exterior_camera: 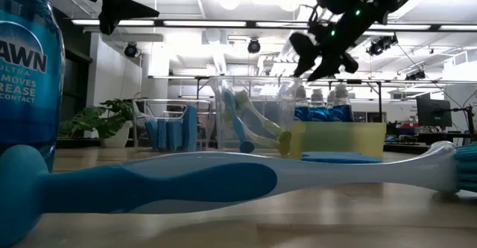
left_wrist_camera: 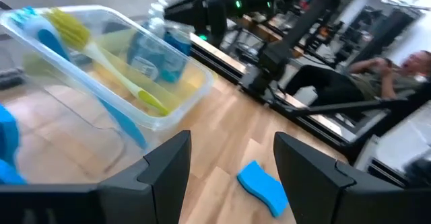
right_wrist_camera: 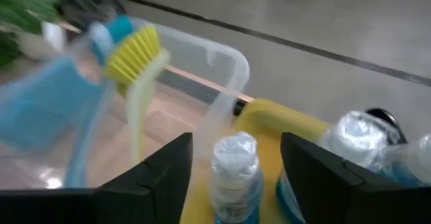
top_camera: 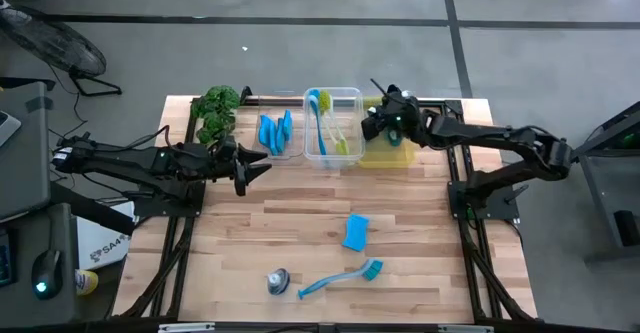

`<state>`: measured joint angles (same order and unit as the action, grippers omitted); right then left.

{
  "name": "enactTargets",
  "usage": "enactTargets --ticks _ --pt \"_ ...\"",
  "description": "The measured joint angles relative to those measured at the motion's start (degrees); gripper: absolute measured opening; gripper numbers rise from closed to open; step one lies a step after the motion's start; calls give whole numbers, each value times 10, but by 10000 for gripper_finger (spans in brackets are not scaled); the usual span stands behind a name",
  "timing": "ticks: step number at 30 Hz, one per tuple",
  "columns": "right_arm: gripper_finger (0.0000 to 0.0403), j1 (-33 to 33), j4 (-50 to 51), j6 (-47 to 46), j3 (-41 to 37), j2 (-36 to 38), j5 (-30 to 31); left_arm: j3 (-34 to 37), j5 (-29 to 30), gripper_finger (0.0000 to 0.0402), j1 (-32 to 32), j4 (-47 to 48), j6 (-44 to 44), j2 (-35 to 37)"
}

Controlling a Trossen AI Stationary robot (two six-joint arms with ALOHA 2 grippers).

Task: Pick & Place Kitchen Sink Supplies
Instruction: Put the dishwashing liquid into the yellow bin

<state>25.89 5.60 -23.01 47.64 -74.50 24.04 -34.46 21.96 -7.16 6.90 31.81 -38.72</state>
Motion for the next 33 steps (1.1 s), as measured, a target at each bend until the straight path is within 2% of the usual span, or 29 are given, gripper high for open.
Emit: enactTargets --ticks 9,15,19,23,28,33 --pt "285 0 -3 10 0 96 -140 0 -96 209 0 0 -12 21" --pt "287 0 -3 11 0 157 -236 0 -162 209 0 4 -1 26" --pt "288 0 -2 28 0 188 -301 0 -228 209 0 14 0 23" --pt "288 -1 20 32 0 209 -346 0 -273 209 -2 52 34 21" --pt "287 -1 85 11 0 222 -363 0 -281 209 -48 88 94 21" --pt "287 -17 134 10 0 225 -380 0 -200 209 -142 88 167 20"
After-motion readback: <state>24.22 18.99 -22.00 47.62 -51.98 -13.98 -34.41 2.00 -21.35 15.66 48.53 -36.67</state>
